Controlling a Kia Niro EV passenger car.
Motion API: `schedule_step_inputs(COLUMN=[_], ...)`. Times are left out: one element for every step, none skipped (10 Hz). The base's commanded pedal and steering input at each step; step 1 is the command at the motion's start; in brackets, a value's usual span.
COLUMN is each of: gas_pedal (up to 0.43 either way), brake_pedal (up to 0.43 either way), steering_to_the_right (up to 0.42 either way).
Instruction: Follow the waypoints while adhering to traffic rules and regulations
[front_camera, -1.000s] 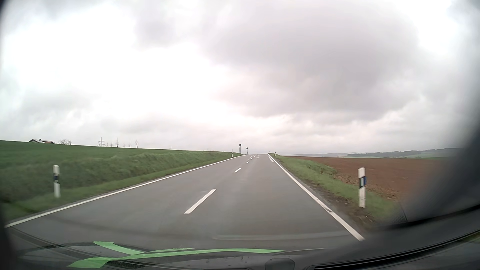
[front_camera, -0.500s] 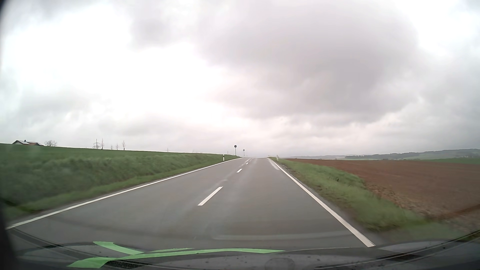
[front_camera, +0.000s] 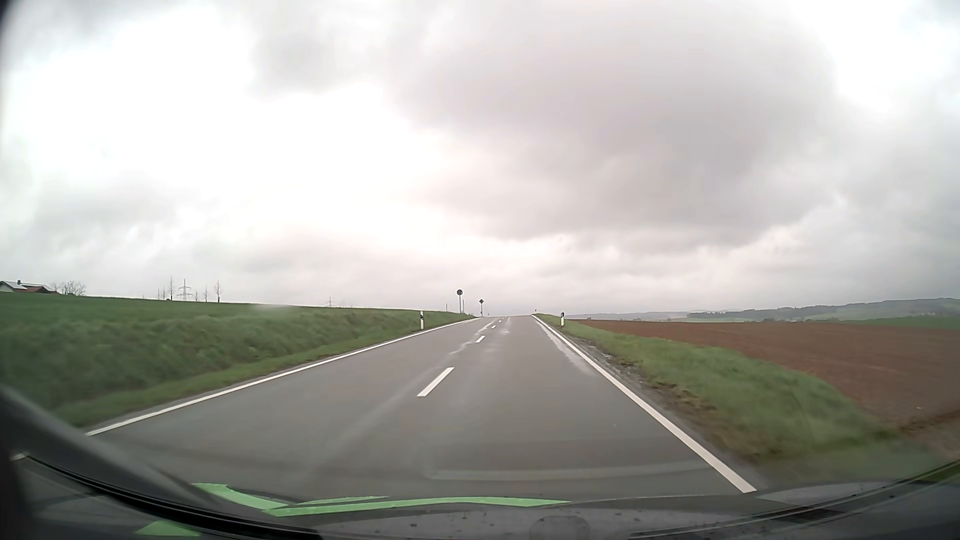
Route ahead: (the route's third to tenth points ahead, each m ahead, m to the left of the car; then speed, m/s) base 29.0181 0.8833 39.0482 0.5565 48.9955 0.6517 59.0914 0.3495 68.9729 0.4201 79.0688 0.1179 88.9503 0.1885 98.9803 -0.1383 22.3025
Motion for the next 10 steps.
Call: schedule_step_inputs(gas_pedal=[0.157, 0.150, 0.150, 0.150, 0.157, 0.157, 0.150, 0.110, 0.047, 0.000], brake_pedal=[0.000, 0.000, 0.000, 0.000, 0.000, 0.000, 0.000, 0.000, 0.000, 0.000], steering_to_the_right=[0.002, 0.002, 0.002, 0.002, 0.002, 0.002, 0.002, 0.002, 0.001, 0.001])
